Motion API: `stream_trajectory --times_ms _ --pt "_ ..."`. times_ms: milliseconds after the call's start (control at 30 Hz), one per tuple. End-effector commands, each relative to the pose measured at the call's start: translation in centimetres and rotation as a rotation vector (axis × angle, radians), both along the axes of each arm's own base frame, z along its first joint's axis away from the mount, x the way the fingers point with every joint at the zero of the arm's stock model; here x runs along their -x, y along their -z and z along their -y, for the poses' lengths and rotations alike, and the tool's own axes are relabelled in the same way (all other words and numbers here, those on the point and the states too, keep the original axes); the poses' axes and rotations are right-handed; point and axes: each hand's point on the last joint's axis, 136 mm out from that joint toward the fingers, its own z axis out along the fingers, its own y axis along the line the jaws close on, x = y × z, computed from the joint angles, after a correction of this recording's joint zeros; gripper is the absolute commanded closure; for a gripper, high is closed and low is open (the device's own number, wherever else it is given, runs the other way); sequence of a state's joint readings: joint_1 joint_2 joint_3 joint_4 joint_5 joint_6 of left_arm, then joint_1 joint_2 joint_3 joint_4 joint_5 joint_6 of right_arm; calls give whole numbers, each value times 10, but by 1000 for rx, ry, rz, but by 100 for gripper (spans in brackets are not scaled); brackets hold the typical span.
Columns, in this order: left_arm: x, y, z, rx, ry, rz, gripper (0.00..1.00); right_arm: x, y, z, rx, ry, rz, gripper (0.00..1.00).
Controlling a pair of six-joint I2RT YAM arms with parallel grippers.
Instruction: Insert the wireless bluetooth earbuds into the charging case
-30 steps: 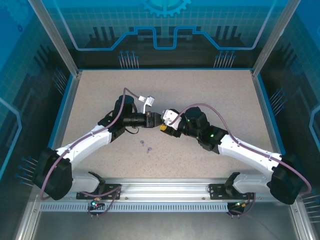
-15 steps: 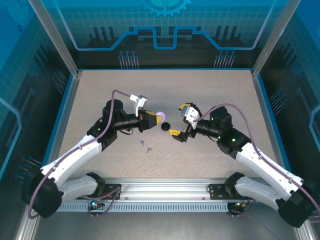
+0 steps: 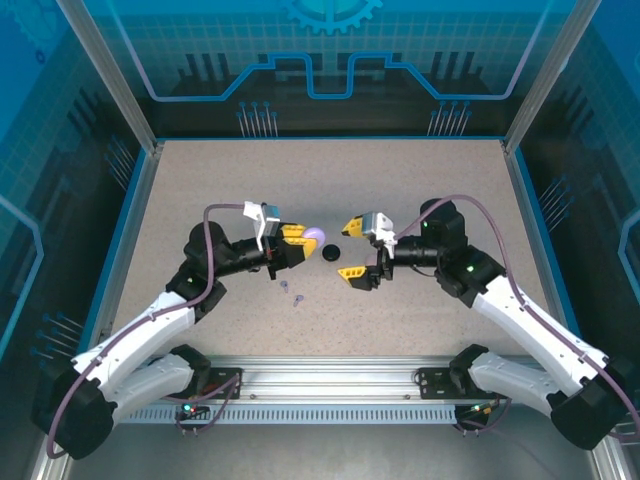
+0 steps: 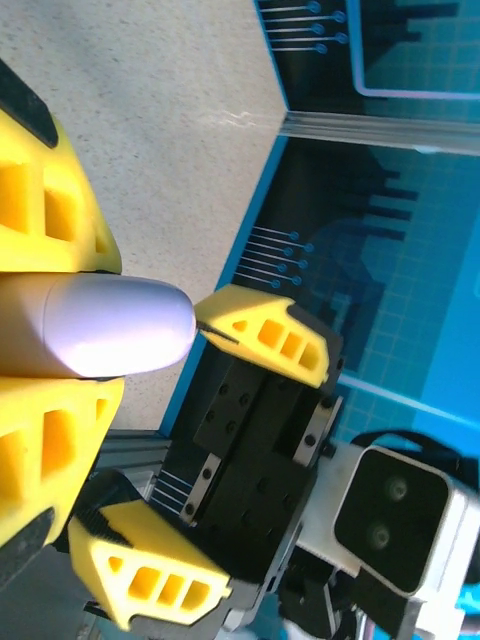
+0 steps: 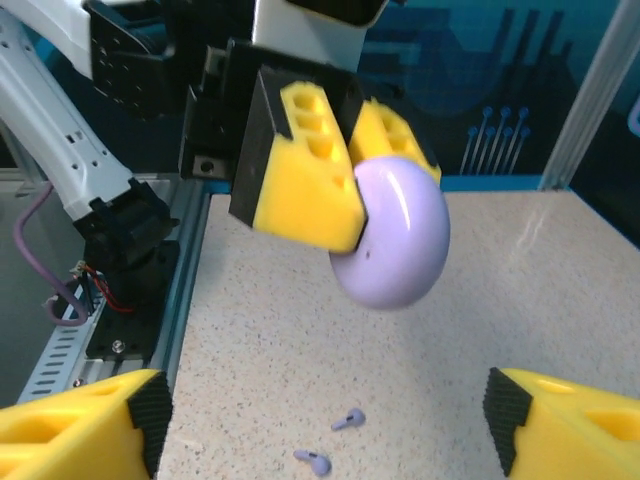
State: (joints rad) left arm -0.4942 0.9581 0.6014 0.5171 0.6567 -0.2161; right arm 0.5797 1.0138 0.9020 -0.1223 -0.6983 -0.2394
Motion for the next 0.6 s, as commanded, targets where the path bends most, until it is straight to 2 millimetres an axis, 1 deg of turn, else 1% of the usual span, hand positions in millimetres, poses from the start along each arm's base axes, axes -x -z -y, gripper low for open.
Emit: stream_trajectory --times_ms 0,233,567 --pt "16 -15 1 24 61 137 88 6 -13 -6 -6 -76 -15 22" --pt "20 -16 3 24 77 151 89 -1 -18 -18 3 -126 -46 34" --pt "21 -13 5 16 87 156 90 0 -18 -30 8 -180 -99 51"
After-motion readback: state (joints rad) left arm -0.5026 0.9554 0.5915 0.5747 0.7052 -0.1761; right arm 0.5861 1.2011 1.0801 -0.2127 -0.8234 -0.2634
